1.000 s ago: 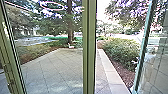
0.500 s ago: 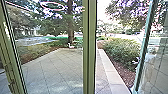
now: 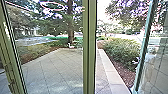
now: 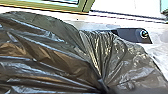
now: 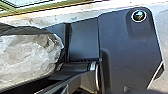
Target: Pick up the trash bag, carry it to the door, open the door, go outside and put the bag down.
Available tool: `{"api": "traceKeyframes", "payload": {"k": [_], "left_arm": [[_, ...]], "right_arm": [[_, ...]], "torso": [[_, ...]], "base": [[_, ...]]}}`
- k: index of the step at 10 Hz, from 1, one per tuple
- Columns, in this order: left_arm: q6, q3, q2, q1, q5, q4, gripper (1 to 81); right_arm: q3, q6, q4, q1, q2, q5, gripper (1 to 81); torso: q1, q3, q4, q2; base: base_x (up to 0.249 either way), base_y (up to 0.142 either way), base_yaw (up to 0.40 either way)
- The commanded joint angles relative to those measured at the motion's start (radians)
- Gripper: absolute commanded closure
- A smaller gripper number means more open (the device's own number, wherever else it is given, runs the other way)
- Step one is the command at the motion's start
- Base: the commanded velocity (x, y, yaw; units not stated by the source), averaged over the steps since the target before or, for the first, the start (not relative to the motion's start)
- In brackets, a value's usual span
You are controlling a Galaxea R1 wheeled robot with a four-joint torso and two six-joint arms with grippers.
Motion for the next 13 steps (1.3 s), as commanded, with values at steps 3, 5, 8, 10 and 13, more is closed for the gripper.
{"api": "traceKeyframes", "payload": {"k": [3, 5, 8, 10, 13], "left_arm": [[0.006, -0.001, 0.001, -0.074, 0.049, 0.007, 81.1], [0.006, -0.002, 0.001, -0.074, 0.049, 0.007, 81.1], [0.006, -0.001, -0.001, -0.074, 0.049, 0.007, 81.1], [0.008, -0.001, -0.001, -0.074, 0.049, 0.007, 81.1], [0.008, -0.001, -0.002, -0.074, 0.049, 0.007, 81.1]], "right_arm": [[0.004, -0.002, 0.004, 0.059, 0.009, -0.048, 1.0], [0.004, -0.002, 0.004, 0.059, 0.009, -0.048, 1.0], [0.004, -0.002, 0.006, 0.056, 0.010, -0.048, 1.0], [0.004, -0.002, 0.006, 0.056, 0.010, -0.048, 1.0], [-0.002, -0.002, 0.006, 0.053, 0.009, -0.048, 1.0]], "torso": [[0.000, 0.000, 0.000, 0.000], [0.000, 0.000, 0.000, 0.000], [0.000, 0.000, 0.000, 0.000], [0.000, 0.000, 0.000, 0.000], [0.000, 0.000, 0.000, 0.000]], "base": [[0.000, -0.048, 0.000], [0.000, -0.075, 0.000], [0.000, -0.075, 0.000], [0.000, -0.075, 0.000], [0.000, -0.084, 0.000]]}}
